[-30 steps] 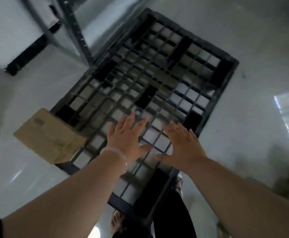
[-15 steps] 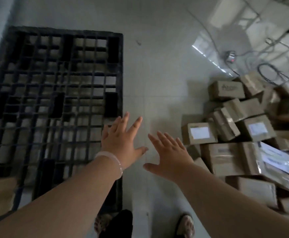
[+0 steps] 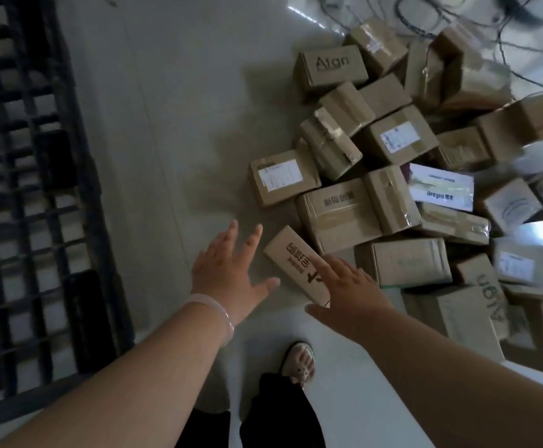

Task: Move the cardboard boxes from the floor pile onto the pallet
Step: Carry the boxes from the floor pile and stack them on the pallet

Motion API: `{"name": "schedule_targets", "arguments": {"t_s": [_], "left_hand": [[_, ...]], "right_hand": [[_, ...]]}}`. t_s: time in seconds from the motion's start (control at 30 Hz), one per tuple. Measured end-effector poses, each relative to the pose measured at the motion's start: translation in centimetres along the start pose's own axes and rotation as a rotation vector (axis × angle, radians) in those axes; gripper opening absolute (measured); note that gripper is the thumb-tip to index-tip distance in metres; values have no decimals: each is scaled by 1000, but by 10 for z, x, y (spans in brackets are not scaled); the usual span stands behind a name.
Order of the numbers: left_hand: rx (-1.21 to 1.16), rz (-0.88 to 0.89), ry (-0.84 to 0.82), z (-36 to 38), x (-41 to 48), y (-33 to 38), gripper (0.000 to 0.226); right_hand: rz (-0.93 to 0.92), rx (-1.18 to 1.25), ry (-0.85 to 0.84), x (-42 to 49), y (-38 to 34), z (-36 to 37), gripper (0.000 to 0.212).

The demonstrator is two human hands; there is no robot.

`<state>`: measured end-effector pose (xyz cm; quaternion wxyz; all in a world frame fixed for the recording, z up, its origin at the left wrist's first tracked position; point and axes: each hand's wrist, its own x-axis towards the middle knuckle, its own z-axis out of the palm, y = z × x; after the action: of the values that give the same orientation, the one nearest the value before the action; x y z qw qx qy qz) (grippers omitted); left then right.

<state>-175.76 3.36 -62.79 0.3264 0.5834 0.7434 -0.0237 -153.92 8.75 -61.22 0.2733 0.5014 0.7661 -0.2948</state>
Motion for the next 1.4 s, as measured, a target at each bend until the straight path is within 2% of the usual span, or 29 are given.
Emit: {"name": "schedule_targets", "arguments": {"t_s": [0.17,0.37,0.67,0.77,0.9,1.07,1.23,1.4], "left_hand": [[-3,10,-72,81,29,17,94],[-147,-38,-94,185,75,25,93],[-251,-169,-312,287,131,21,94],[-321,-181,-378,298,133,13,91],[-370,-181,-316,301,125,-5,82],[-359,-148,-244,302,131,-22,92],[-412,-154,-134,291,131,-23,93],[-387,-114,23,238,97,-30,93]], "right_hand": [[44,26,22,48,59,45,97],[76,-31,-110,122,112,115,103],[172,70,-104,200,129,188,102],[139,123,-38,198,123,210,104],[67,325,-88,194,109,227,106],[181,694,-17,217,90,225,119],[175,724,-5,217,65,221,119],[128,770,87,182,33,184,115]]}}
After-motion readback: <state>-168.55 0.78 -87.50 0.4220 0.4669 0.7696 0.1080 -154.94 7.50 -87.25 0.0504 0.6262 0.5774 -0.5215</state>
